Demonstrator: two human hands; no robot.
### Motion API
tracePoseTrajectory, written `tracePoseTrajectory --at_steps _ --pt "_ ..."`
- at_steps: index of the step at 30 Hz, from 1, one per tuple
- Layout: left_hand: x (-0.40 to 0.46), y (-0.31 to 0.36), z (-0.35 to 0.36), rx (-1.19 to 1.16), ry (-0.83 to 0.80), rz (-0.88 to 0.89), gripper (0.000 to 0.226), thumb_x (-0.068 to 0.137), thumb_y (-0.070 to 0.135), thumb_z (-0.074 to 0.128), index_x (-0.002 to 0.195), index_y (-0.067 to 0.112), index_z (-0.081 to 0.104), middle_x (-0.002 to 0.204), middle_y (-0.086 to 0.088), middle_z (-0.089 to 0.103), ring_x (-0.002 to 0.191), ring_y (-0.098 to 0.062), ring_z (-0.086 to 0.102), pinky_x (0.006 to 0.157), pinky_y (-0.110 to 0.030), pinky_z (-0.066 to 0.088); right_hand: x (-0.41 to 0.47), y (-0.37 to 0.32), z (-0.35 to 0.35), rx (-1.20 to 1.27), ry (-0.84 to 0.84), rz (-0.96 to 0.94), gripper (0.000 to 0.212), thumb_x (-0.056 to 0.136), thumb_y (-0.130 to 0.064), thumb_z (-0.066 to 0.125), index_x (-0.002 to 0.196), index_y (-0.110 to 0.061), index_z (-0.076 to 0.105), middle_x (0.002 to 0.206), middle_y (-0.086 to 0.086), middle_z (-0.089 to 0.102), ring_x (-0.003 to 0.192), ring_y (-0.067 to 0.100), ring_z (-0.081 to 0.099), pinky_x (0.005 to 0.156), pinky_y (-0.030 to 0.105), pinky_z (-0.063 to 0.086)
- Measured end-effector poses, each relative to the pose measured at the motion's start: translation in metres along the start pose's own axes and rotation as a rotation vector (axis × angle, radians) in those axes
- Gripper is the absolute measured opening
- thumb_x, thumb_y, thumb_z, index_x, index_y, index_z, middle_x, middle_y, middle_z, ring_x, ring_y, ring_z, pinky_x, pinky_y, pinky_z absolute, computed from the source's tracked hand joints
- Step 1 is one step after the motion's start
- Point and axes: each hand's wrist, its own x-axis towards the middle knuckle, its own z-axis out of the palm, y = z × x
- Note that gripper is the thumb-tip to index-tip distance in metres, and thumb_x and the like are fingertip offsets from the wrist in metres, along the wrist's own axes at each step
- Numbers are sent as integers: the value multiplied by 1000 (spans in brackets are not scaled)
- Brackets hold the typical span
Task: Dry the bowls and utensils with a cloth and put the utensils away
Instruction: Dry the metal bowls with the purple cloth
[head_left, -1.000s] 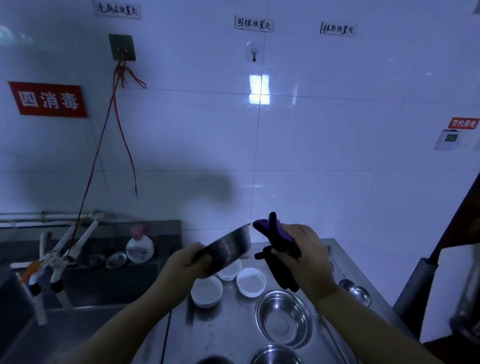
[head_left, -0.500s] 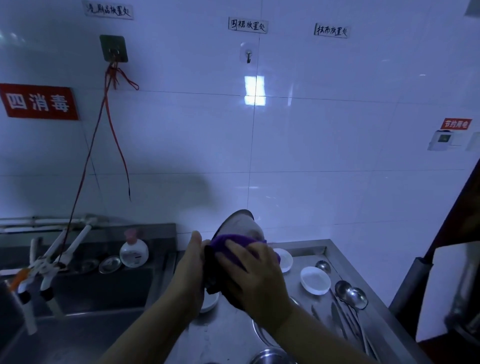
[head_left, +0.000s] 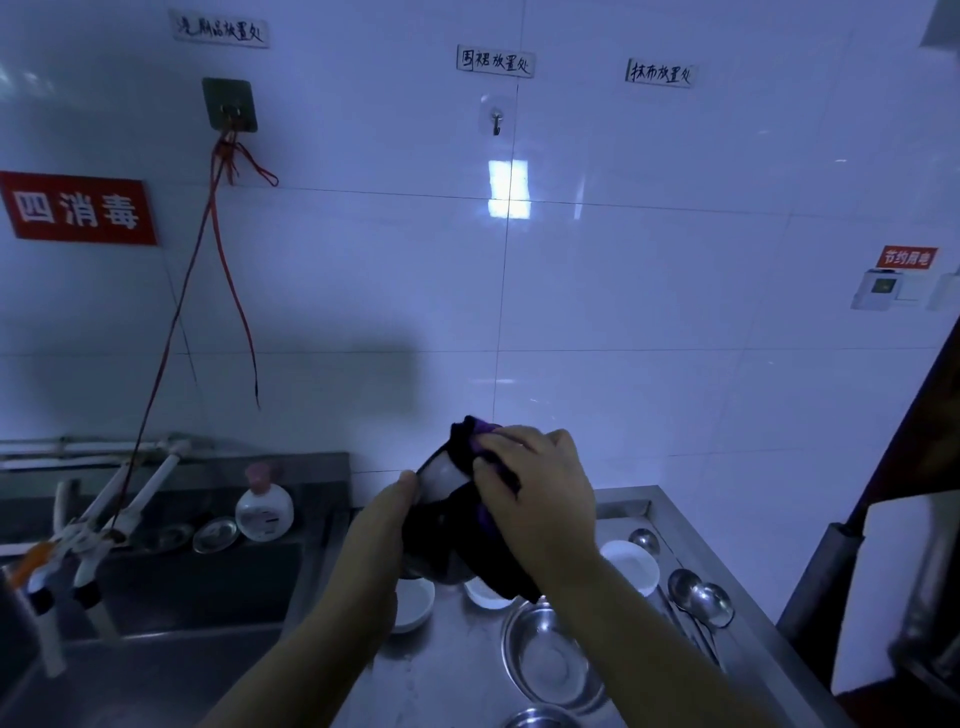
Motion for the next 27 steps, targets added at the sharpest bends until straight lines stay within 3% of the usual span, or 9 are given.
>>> tracePoseTrajectory --at_steps 2,4,9,11,15,19,21,27 --pt "0 1 -4 9 -12 11 38 95 34 45 104 2 65 100 -18 71 94 -35 66 88 -53 48 4 12 -1 122 -49 165 19 89 -30 58 103 -30 70 100 -16 67 90 15 50 69 25 42" --pt "1 -1 -7 5 -10 24 41 95 31 46 104 -5 62 100 -24 68 92 -37 64 82 -49 48 5 24 -1 286 -72 323 17 90 -23 57 98 -28 71 89 -10 69 86 17 57 71 27 46" --pt "4 -8 -10 -96 -30 6 40 97 34 43 104 3 68 101 -15 72 99 -28 67 86 -42 49 4 30 1 574 -76 632 19 92 -18 56 95 -30 70 95 -6 69 95 14 62 93 41 48" --pt "5 -9 -10 -181 -48 -22 40 97 34 42 110 5 66 106 -12 72 104 -25 65 91 -41 47 3 25 1 562 -46 549 24 91 -14 57 103 -31 70 99 -9 68 99 16 60 94 40 48" --pt "7 -6 -3 -371 -62 -125 46 99 36 36 121 3 59 115 -14 68 112 -28 61 105 -46 39 -5 5 6 289 49 139 46 80 -10 54 121 -26 65 118 -11 62 100 20 44 90 25 41" --pt "11 -3 -2 -476 -39 -211 49 99 40 34 120 3 59 116 -19 66 110 -33 60 92 -45 46 -21 -6 14 89 73 -134 48 73 -8 59 118 -21 67 124 0 61 89 28 50 78 36 44" --pt "16 1 -6 -460 -18 -239 49 99 41 34 119 5 60 116 -19 66 109 -33 60 83 -45 48 -33 -4 18 101 62 -208 45 77 -10 54 118 -21 67 125 0 61 88 27 52 77 39 46" --pt "27 7 -17 -452 -11 -261 53 100 41 33 124 0 55 121 -22 62 112 -35 58 87 -45 47 -50 20 18 169 0 -295 39 84 -8 50 118 -20 66 127 1 60 90 26 49 74 44 48"
